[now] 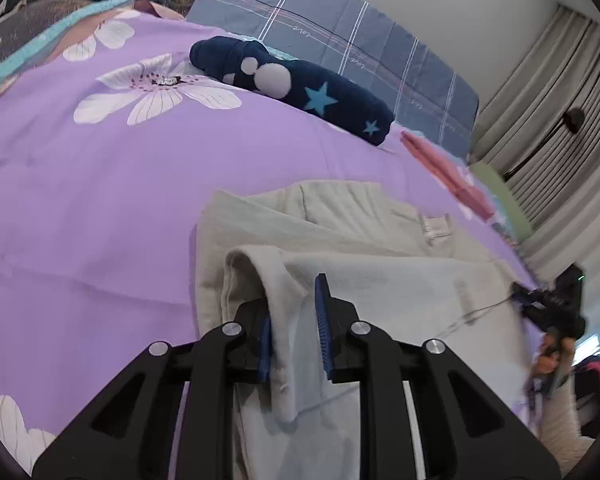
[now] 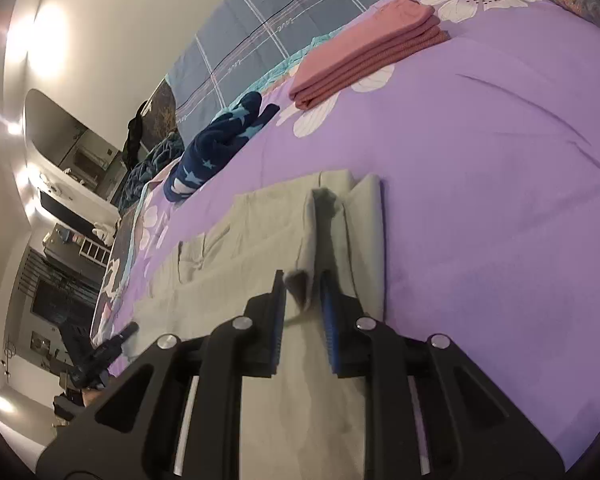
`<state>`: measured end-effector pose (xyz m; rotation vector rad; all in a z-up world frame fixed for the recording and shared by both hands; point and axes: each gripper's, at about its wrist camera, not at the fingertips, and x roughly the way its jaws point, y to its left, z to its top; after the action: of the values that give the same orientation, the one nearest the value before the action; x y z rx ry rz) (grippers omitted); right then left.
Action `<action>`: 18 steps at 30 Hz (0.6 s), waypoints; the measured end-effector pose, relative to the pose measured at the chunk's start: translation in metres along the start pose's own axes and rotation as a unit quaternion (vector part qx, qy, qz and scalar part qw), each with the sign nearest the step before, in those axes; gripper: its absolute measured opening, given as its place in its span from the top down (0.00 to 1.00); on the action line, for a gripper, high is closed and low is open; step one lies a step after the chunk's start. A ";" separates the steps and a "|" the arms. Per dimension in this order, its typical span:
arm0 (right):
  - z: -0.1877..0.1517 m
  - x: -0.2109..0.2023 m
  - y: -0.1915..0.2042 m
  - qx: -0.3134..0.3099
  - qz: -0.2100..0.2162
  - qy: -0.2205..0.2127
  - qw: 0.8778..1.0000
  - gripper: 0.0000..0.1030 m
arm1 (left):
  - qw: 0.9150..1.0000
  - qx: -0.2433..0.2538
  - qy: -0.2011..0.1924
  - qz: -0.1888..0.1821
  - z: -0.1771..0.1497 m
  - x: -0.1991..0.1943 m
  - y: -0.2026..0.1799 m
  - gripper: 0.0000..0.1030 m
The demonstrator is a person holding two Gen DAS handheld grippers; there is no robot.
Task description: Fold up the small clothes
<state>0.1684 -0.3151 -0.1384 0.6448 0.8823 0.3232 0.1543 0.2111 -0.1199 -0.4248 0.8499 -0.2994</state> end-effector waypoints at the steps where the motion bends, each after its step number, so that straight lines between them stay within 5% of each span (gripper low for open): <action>1: 0.000 0.000 0.000 -0.006 0.003 0.000 1.000 0.83 | 1.000 -0.003 0.000 -0.001 -0.001 -0.002 0.000 0.81; 7: 0.001 -0.016 0.012 -0.029 0.013 -0.004 0.999 0.86 | 1.000 0.014 0.013 0.003 -0.014 -0.021 -0.012 0.79; 9: 0.003 -0.014 0.011 -0.030 0.008 0.001 1.000 0.82 | 1.000 0.012 0.016 0.002 -0.022 -0.023 -0.014 0.63; 11: 0.006 -0.009 0.012 -0.030 -0.001 0.004 1.000 0.72 | 1.000 0.017 0.022 0.011 -0.026 -0.019 -0.016 0.60; 13: 0.007 -0.005 0.010 -0.030 -0.005 0.009 1.000 0.74 | 0.999 0.027 0.022 0.022 -0.028 -0.016 -0.019 0.68; 14: 0.008 -0.001 0.011 -0.031 -0.009 0.014 0.999 0.81 | 0.999 0.033 0.021 0.024 -0.027 -0.015 -0.021 0.92; 15: 0.008 0.002 0.011 -0.034 -0.011 0.018 0.999 0.97 | 0.999 0.033 0.024 0.020 -0.026 -0.014 -0.022 0.98; 18: 0.011 0.000 0.014 -0.034 -0.002 0.005 0.999 0.97 | 0.999 0.037 0.005 0.017 -0.014 -0.022 -0.030 0.98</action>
<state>0.1775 -0.3082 -0.1241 0.5784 0.8787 0.3522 0.1274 0.1909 -0.0998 -0.3404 0.8515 -0.3004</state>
